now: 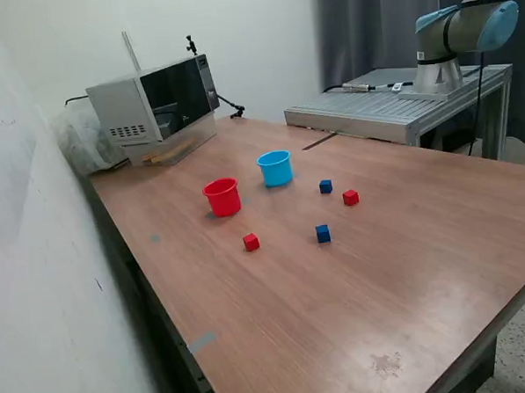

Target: Place red objects in the red bin, and blue objects in the blue bin.

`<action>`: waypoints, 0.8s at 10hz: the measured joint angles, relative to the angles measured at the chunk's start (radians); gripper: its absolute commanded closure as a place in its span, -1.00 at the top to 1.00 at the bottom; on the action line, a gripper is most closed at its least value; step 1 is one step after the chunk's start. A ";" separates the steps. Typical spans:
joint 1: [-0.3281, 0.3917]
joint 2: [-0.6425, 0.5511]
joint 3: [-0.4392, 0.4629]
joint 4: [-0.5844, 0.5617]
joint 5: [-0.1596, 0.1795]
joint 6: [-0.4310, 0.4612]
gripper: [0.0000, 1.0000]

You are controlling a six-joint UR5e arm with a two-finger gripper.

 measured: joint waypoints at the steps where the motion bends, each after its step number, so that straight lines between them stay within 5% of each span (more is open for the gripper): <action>1: 0.013 0.006 -0.007 -0.096 0.015 0.000 1.00; 4: 0.068 0.083 0.004 -0.295 0.031 -0.011 1.00; 8: 0.071 0.252 0.246 -0.592 0.032 -0.014 1.00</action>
